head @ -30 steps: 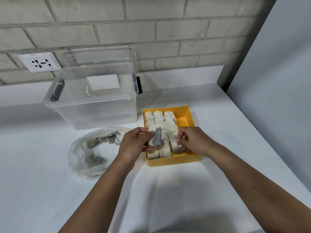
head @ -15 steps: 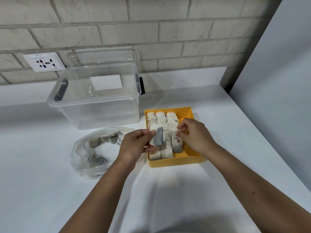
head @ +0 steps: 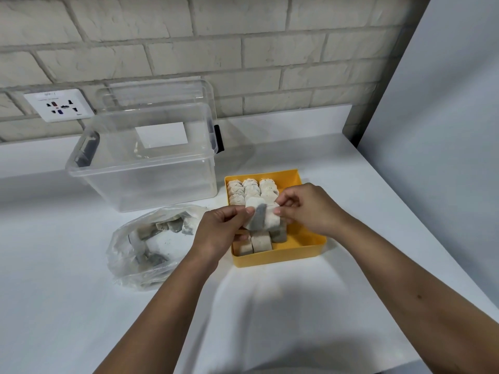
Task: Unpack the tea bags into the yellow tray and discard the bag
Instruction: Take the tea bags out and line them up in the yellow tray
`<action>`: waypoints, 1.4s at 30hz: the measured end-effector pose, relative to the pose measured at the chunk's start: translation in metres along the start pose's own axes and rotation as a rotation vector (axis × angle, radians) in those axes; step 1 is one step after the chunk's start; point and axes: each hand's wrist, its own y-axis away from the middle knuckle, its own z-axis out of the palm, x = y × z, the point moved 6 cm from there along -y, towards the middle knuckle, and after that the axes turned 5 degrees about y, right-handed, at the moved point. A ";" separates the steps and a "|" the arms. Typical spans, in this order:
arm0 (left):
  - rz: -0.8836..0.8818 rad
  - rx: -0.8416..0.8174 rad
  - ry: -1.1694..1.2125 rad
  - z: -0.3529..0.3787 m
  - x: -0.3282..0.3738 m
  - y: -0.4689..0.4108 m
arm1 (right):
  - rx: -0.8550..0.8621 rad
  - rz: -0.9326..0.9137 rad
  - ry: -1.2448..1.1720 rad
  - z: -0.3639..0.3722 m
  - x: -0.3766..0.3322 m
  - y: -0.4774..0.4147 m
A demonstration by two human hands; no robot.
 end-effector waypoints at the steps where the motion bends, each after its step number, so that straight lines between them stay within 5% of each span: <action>1: 0.006 0.015 -0.007 -0.002 0.000 0.000 | 0.039 0.001 0.100 -0.006 0.002 0.001; 10: 0.029 0.050 -0.040 -0.013 -0.004 -0.008 | -0.144 0.178 0.329 0.008 0.026 0.011; 19: 0.019 0.023 -0.049 -0.018 -0.006 -0.010 | -0.037 0.246 0.729 0.029 0.022 -0.004; 23: 0.043 0.013 -0.109 -0.016 -0.002 -0.009 | -0.030 0.219 0.698 0.020 0.019 -0.002; 28: 0.089 -0.033 -0.236 -0.002 0.007 -0.008 | -0.065 0.016 0.216 -0.003 -0.005 0.002; 31: 0.112 -0.072 -0.280 0.009 0.010 -0.007 | -0.054 -0.080 0.188 -0.001 -0.017 0.003; 34: 0.221 0.002 -0.480 0.004 0.014 -0.008 | 0.002 -0.081 0.328 -0.007 -0.015 0.003; 39: 0.274 0.216 -0.893 -0.024 0.009 -0.013 | -0.317 0.033 0.541 0.002 0.008 0.010; 42: 0.214 0.216 -1.033 -0.026 0.004 -0.011 | -0.335 0.018 0.701 0.014 0.012 0.010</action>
